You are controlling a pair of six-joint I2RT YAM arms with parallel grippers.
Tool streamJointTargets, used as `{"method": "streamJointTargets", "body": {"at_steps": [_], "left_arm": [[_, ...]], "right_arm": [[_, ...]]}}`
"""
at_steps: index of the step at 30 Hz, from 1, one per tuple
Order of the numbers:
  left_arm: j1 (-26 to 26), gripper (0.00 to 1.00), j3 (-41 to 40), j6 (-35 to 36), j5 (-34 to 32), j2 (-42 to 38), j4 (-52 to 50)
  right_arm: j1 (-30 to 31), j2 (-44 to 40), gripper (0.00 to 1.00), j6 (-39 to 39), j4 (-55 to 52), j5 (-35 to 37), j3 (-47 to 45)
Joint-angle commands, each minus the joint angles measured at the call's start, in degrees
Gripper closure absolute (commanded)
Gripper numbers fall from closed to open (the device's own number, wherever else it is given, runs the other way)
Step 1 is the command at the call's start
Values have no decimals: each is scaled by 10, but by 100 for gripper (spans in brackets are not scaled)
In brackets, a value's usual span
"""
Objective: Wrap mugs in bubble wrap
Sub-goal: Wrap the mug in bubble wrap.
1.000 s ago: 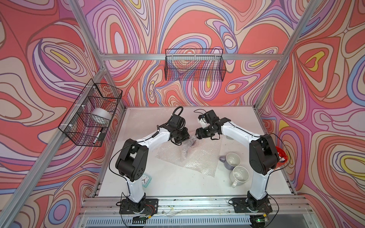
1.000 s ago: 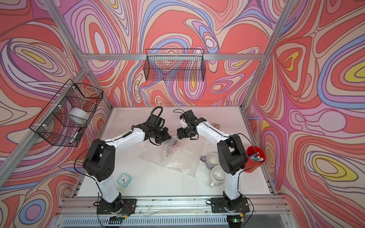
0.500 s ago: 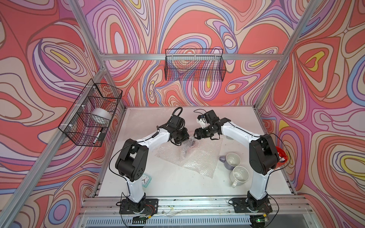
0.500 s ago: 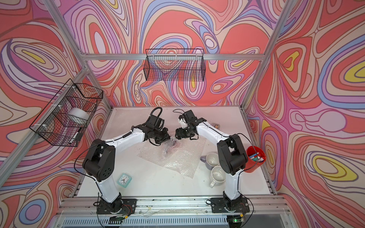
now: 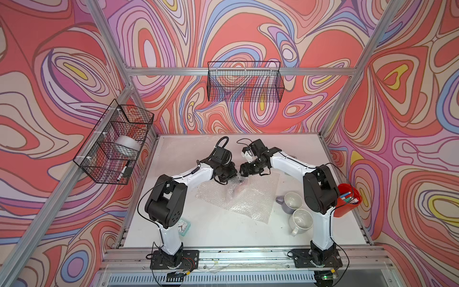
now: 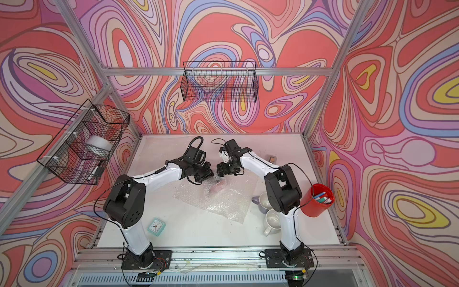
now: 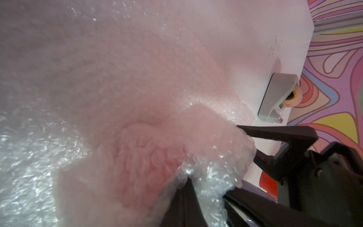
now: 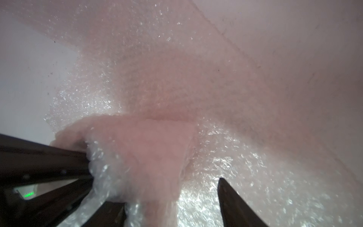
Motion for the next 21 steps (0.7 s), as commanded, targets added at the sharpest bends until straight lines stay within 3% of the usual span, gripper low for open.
{"method": "streamJointTargets", "body": {"at_steps": [1,10,21], "left_arm": [[1,100,-25,-18,-7,-2,4],[1,100,-55,-40,-1,12,40],[1,100,-50,-37,-11,12,14]], "right_arm": [[18,61,33,-9,-50,40,-12],[29,105,37,-15,-88,83,29],[29,-61,30,11,9,31,-49]]}}
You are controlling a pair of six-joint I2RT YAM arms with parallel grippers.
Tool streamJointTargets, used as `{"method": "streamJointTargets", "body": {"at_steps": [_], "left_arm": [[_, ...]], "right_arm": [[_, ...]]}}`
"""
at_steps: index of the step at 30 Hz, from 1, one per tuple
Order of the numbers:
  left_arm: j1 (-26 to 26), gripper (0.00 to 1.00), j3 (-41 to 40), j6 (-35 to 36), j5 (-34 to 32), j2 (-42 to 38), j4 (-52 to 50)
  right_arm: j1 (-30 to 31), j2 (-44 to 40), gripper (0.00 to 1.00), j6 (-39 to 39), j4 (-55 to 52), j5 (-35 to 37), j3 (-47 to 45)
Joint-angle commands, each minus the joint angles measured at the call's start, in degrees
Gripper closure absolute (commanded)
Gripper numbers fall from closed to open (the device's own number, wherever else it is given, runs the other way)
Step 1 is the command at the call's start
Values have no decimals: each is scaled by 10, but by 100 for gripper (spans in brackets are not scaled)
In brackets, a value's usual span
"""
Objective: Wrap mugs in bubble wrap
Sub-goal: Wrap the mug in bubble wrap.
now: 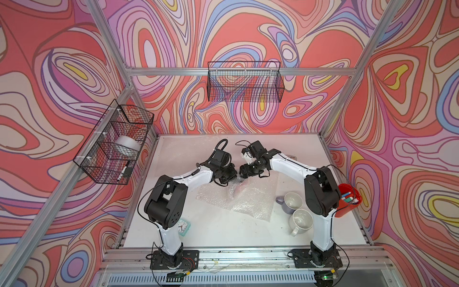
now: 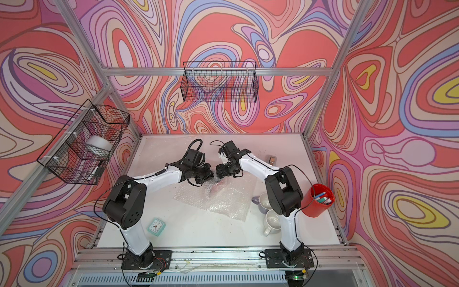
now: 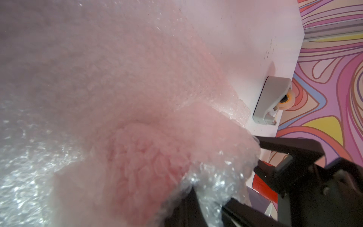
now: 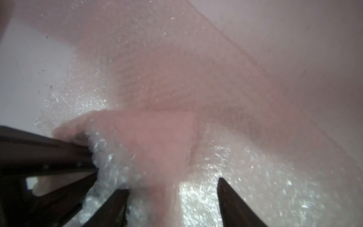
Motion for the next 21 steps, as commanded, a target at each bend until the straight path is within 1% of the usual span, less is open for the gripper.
{"method": "streamJointTargets", "body": {"at_steps": [1,11,18,21], "left_arm": [[-1,100,-16,-8,-18,16,-37],[-1,100,-3,-4,-16,16,-39],[-2,100,-1,-4,-14,16,-39],[-2,100,-1,-5,-14,14,-39]], "right_arm": [[13,-32,30,5,2,-2,-22],[13,-21,31,7,8,-20,-16],[13,29,30,14,23,-75,-12],[13,54,31,20,24,-75,-14]]}}
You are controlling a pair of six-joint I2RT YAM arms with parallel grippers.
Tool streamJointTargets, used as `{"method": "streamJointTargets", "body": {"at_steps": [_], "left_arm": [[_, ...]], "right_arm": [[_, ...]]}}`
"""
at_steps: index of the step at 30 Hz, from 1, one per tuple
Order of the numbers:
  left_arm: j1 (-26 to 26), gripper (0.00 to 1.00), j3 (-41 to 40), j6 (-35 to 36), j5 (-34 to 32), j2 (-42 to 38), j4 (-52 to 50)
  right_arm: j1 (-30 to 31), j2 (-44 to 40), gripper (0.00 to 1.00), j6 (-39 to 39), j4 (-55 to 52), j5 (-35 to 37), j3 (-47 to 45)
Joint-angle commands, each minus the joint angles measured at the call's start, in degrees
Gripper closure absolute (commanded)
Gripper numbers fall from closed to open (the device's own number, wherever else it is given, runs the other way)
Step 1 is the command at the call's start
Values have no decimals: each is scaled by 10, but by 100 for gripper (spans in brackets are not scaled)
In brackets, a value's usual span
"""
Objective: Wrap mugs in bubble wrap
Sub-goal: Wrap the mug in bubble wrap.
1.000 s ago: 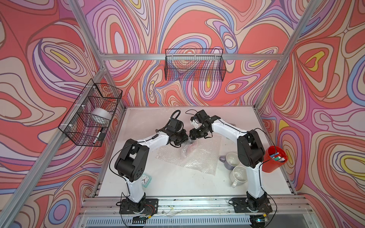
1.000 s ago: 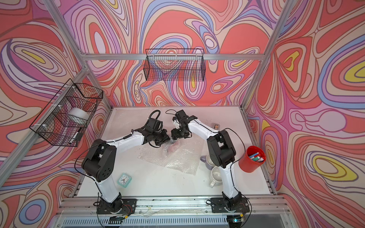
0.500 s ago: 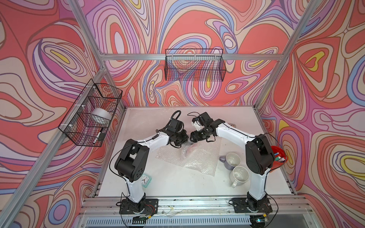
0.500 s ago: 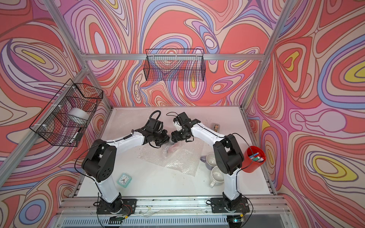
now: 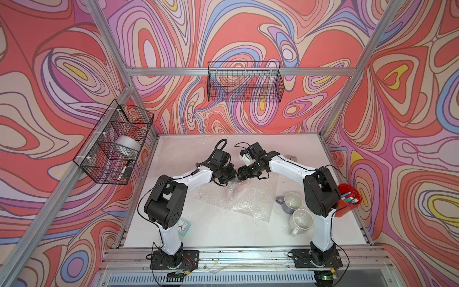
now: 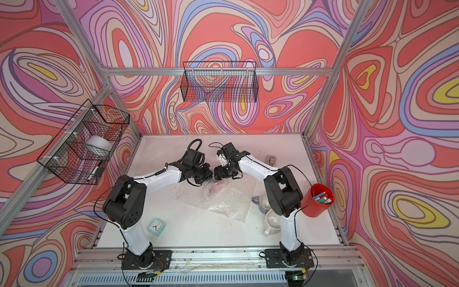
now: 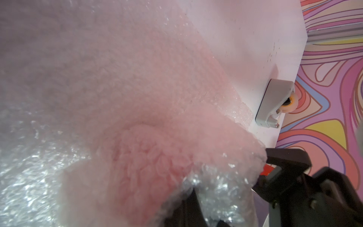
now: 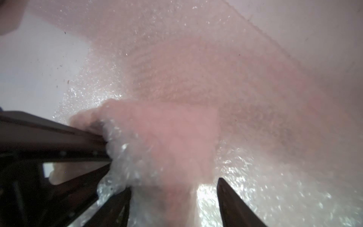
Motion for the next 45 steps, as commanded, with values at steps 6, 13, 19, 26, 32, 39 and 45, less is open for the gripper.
{"method": "streamJointTargets", "body": {"at_steps": [6,13,19,26,32,39,45], "left_arm": [[-4,100,-1,-1,3,-5,-24],[3,94,25,33,-1,-58,-33],[18,88,45,72,4,-77,-71],[40,84,49,125,13,-103,-97],[43,82,45,168,5,-114,-136],[65,46,-5,177,-188,-193,-275],[82,0,-127,181,-219,-278,-295]], "right_arm": [[10,58,36,-3,-24,8,3],[6,59,37,-25,-45,33,23],[6,60,37,-27,-47,31,28],[6,62,37,-27,-49,27,31],[6,64,37,-27,-48,24,34],[5,62,37,-29,-53,28,36],[6,64,38,-35,-58,26,41]]}}
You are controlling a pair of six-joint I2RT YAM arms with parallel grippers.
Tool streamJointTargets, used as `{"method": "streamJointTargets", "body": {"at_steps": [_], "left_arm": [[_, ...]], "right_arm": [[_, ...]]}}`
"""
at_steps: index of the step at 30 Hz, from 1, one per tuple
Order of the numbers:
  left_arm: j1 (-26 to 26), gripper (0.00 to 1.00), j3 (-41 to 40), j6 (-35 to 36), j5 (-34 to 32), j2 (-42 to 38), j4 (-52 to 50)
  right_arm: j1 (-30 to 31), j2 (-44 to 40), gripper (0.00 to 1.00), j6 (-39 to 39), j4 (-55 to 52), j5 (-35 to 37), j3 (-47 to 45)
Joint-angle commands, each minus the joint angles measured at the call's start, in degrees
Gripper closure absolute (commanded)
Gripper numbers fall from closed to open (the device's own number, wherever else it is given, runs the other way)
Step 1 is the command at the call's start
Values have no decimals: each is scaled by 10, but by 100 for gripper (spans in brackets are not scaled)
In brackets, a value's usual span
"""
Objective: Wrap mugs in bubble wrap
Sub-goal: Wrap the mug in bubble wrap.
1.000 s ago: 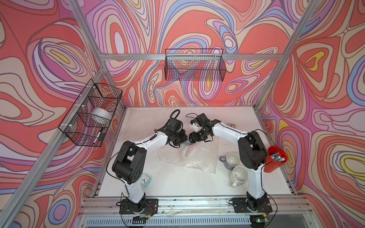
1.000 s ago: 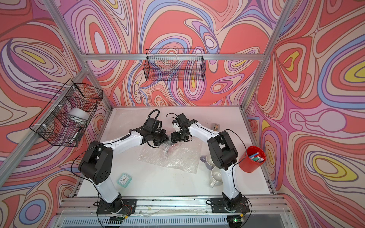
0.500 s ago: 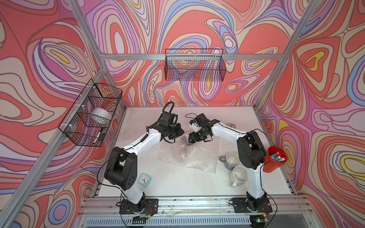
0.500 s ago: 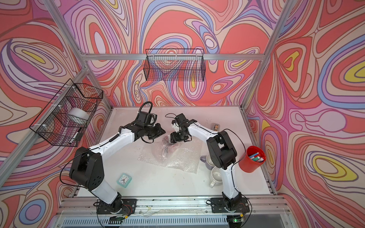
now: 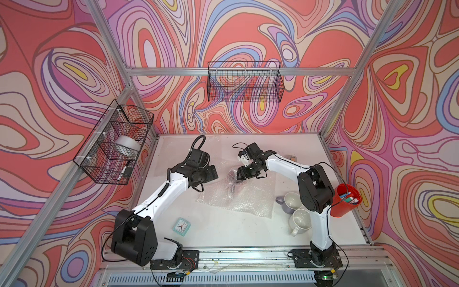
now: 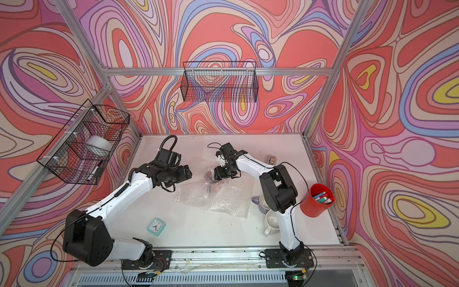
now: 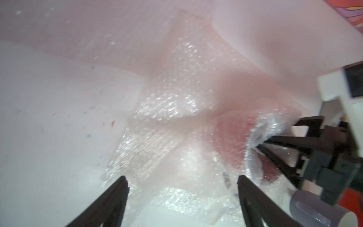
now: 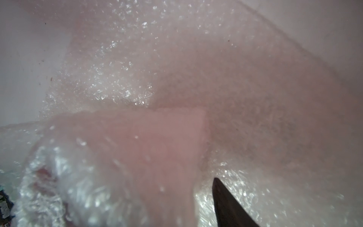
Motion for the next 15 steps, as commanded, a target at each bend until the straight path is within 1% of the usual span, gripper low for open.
{"method": "streamJointTargets", "body": {"at_steps": [1,3,6,8,9,11,13,15], "left_arm": [[3,0,-69,16,-18,-37,-36],[6,0,-102,26,22,-52,-7],[7,0,-130,38,52,-49,16],[8,0,-137,40,49,-37,20],[10,3,-140,43,47,-29,24],[16,14,-143,47,44,-15,31],[19,38,-140,47,37,-7,33],[19,55,-138,50,30,-6,36]], "right_arm": [[7,26,37,-15,-31,18,3],[7,27,37,-16,-33,17,5],[7,27,38,-17,-34,17,6],[7,26,38,-18,-35,17,5],[7,27,38,-18,-34,16,6],[7,26,38,-18,-34,16,5],[7,24,38,-18,-34,16,4],[7,24,38,-18,-33,17,1]]}}
